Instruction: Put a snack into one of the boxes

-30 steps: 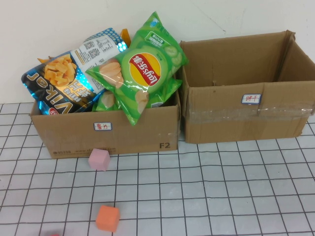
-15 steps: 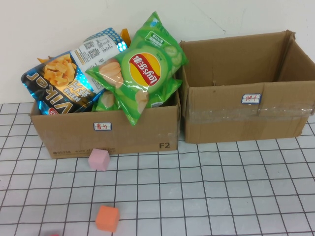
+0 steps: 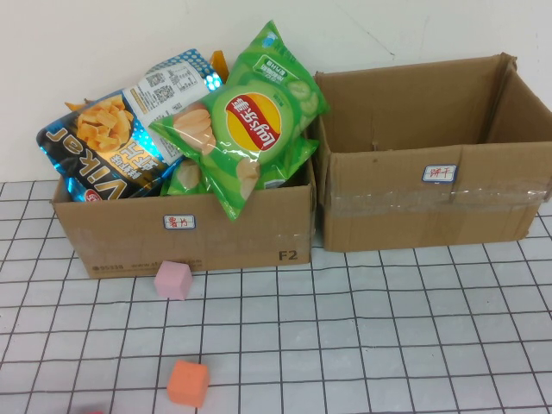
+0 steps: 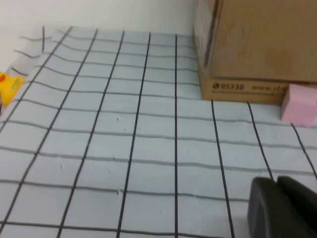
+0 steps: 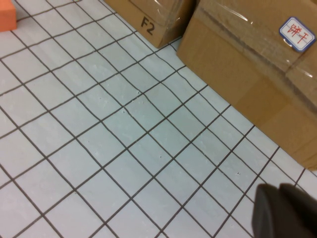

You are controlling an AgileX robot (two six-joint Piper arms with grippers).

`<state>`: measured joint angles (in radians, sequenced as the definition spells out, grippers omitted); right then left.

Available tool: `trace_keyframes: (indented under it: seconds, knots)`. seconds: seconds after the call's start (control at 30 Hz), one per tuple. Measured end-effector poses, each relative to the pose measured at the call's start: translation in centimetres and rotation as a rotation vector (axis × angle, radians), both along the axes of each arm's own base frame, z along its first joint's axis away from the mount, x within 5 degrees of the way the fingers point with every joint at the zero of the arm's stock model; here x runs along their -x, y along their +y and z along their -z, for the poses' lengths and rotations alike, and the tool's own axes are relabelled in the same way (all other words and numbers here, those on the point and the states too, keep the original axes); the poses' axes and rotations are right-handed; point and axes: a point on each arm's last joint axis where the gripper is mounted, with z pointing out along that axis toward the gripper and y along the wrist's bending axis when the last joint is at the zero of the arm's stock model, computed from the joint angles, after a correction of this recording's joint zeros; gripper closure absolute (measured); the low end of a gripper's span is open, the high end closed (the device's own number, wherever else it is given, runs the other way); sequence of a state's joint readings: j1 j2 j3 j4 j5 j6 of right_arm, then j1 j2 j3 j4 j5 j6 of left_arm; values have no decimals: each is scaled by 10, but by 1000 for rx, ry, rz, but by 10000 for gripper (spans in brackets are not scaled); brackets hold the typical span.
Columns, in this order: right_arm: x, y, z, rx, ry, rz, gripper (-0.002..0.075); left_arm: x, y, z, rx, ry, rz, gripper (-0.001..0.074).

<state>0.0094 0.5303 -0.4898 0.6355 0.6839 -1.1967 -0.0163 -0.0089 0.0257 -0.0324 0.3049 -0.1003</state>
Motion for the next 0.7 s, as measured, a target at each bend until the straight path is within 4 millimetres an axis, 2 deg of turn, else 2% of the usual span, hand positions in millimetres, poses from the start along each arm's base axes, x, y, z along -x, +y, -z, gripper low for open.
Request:
trace_keyframes:
  seconds: [0.7]
  knots:
    - [0,0,0,-8,0,0,726,1,-2,1,11,33,30,736]
